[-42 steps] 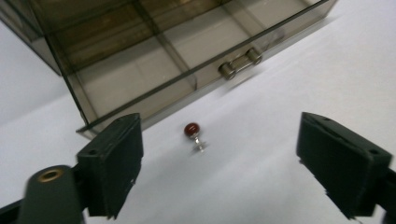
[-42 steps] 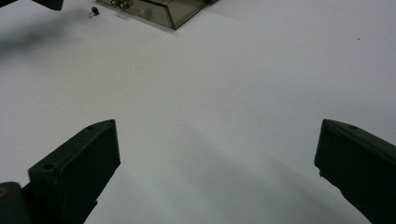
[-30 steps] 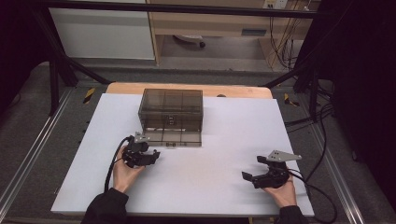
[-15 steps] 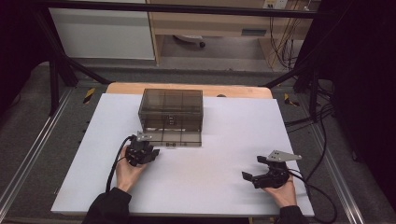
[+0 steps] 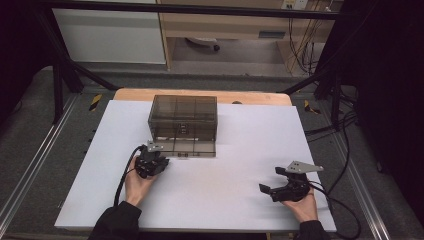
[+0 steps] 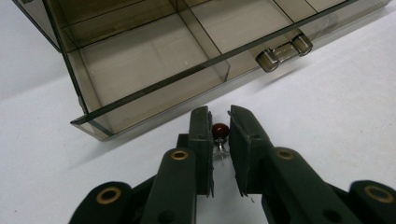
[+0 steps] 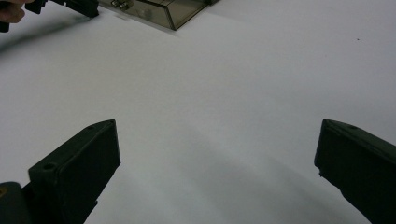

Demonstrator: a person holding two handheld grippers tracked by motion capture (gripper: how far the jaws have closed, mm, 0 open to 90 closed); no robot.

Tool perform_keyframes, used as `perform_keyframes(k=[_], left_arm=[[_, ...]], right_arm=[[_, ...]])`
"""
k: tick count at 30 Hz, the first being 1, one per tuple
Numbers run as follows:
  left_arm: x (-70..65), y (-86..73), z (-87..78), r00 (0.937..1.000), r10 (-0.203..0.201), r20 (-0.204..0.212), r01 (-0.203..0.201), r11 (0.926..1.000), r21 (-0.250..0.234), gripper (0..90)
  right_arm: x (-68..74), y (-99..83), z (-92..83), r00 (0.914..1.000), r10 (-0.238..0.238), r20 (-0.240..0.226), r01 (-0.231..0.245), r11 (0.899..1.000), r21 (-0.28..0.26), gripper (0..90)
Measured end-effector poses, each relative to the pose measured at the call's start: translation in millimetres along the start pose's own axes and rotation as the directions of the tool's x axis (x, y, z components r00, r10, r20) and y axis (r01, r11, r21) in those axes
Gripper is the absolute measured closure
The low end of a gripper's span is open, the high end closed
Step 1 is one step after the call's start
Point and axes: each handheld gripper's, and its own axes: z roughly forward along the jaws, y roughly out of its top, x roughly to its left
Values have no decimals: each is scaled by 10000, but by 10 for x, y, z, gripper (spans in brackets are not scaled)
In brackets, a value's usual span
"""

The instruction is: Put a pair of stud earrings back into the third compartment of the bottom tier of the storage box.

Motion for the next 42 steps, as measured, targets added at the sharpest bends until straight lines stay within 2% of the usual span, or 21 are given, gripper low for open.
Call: perform_keyframes(k=[16, 31, 42], left_arm=[[3, 0, -7, 10000, 20, 27, -20, 10000, -38, 797], [-11, 37, -159, 9996, 104, 264, -93, 9991, -412, 797], [-86, 76, -238, 9984, 278, 498, -246, 9977, -628, 797]], right_arm=[[3, -2, 10, 10000, 36, -21, -36, 10000, 27, 9], [-3, 1, 5, 10000, 9, -23, -9, 10000, 1, 9], [-1, 0, 6, 10000, 26, -26, -26, 10000, 8, 9]])
